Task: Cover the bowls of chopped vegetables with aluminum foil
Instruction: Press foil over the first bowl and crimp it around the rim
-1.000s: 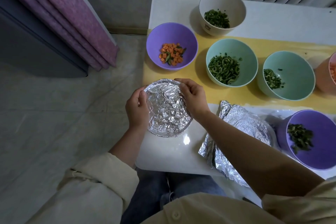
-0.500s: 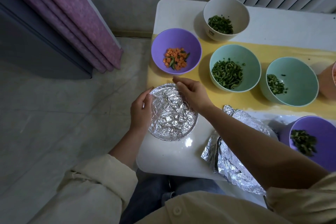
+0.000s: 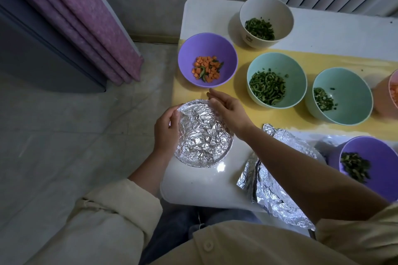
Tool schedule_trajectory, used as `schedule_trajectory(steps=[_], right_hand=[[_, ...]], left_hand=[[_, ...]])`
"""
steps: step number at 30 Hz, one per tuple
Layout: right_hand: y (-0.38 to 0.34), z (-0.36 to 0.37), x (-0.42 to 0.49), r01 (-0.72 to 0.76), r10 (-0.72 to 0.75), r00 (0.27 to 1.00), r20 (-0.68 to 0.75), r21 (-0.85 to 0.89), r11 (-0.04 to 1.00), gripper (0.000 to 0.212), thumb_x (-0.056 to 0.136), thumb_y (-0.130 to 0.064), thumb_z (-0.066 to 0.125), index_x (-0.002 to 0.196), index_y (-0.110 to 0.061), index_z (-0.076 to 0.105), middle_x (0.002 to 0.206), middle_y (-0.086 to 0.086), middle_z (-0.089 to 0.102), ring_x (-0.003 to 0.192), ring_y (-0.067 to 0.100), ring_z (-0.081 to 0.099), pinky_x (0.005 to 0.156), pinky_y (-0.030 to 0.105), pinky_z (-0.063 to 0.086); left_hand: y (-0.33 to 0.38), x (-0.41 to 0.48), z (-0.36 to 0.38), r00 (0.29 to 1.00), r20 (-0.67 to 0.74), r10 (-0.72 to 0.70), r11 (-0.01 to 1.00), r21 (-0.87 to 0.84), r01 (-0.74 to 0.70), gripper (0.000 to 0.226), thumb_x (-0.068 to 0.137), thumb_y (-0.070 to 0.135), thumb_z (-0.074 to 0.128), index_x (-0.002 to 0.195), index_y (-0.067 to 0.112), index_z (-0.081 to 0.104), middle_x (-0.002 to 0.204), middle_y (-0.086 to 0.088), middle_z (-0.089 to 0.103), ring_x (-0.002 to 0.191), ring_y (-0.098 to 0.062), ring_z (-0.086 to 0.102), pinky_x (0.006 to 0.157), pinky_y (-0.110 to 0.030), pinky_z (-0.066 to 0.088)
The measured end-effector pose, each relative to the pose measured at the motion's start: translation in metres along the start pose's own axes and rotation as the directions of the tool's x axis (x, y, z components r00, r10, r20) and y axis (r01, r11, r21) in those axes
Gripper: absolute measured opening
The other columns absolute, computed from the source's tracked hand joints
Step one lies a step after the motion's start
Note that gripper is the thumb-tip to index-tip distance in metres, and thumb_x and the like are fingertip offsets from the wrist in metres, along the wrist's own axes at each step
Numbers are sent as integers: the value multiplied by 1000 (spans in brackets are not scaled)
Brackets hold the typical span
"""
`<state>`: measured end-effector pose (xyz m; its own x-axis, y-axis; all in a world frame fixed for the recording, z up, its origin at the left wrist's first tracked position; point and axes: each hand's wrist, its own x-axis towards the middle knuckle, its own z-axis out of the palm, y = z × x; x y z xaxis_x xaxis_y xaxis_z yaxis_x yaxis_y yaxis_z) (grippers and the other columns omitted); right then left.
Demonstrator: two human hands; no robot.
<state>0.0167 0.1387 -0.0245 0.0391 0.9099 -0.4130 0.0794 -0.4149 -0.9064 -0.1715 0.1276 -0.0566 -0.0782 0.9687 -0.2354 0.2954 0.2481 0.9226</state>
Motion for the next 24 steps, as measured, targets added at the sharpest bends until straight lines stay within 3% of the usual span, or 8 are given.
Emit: schedule_trajectory(steps=[2,5,6,8,11,16,20,24], right_hand=[[-2,-4,-6,2,-2,999,-49,2,1000,40,99,-13,54,138,-4,51,123,0,62,109,9,63,97,25,50],[5,-9,-17,29,-38,995,-90,-96,995,37,100,-19,53,135,-8,55,131,-1,60,121,9,56,108,30,40],[9,-11,-21,19,-30,994,-107,-104,994,37,101,-20,52,136,-9,55,133,-1,59,123,8,53,109,27,39],[16,-11,-30,-8,3,989,-150,-36,999,38,102,-21,48,139,-10,52,138,0,56,127,7,49,108,22,36],[29,-2,-42,-54,74,977,-199,100,994,37,105,-21,41,138,-10,52,137,3,57,128,13,50,110,30,36],[29,17,-47,-71,136,943,-305,213,974,25,104,-15,39,109,-15,64,98,1,68,93,14,60,87,30,46],[33,21,-46,-59,112,936,-334,165,985,26,104,-18,39,110,-16,64,99,6,66,94,18,58,92,39,47],[31,15,-46,-70,116,951,-287,166,984,26,104,-17,39,111,-15,63,101,6,67,95,17,60,92,37,47]], left_hand=[[3,-2,-2,999,25,-24,1000,0,24,37,96,34,44,112,11,68,69,-2,62,59,-24,52,62,-35,43],[4,-5,-4,997,16,-80,997,-1,80,36,99,33,51,128,15,64,112,-14,70,105,-34,64,92,-47,51],[4,-6,-5,995,15,-101,995,-11,102,33,100,32,52,126,15,65,113,-9,71,106,-24,66,94,-40,51],[5,-14,-8,989,21,-148,989,-26,149,22,103,28,50,102,16,69,86,4,67,76,-2,61,76,-26,48],[6,-29,-4,977,-24,-210,975,-81,207,34,105,25,45,73,16,43,68,1,37,58,-5,33,61,-27,32],[11,-28,11,934,-155,-321,930,-236,281,29,106,25,44,80,14,54,70,6,46,67,-7,40,62,-20,38],[11,-27,12,934,-155,-321,925,-261,275,28,105,26,44,90,7,59,68,5,48,68,-11,43,68,-28,37],[15,-27,6,928,-72,-365,910,-238,340,35,105,32,43,125,11,62,115,5,64,110,-12,58,98,-28,45]])
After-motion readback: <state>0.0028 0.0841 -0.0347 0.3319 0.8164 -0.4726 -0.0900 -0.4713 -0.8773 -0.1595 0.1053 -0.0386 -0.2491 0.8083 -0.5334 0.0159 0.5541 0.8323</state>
